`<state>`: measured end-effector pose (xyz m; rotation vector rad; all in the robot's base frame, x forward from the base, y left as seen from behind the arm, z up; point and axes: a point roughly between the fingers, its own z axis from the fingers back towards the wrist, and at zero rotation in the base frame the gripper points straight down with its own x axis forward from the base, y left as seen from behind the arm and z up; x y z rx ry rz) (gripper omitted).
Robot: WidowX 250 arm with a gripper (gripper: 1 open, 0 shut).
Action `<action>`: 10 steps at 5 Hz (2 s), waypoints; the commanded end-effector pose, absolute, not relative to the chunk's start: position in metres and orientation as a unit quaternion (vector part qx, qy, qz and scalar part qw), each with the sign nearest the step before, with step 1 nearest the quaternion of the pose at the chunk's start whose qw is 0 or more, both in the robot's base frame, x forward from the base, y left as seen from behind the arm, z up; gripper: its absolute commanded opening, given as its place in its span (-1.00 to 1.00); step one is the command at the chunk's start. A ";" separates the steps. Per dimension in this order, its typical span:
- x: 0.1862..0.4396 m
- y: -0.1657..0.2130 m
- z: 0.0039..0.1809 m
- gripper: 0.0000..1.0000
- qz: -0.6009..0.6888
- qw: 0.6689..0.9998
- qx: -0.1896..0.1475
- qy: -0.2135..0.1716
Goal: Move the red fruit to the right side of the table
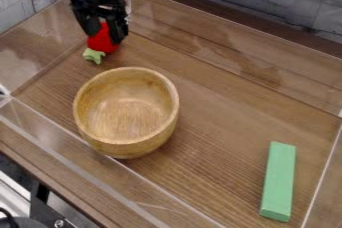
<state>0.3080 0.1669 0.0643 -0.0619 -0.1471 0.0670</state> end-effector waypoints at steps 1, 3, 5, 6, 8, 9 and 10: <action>0.319 0.183 0.075 1.00 0.044 0.994 -0.012 -0.101; 0.324 0.192 0.062 1.00 0.053 0.994 -0.007 -0.095; 0.327 0.195 0.051 1.00 0.058 0.994 -0.007 -0.089; 0.326 0.193 0.048 1.00 0.058 0.995 -0.010 -0.086; 0.325 0.187 0.042 1.00 0.059 0.995 -0.017 -0.081; 0.324 0.184 0.041 1.00 0.059 0.995 -0.021 -0.078; 0.325 0.183 0.039 -1.00 0.060 0.995 -0.018 -0.076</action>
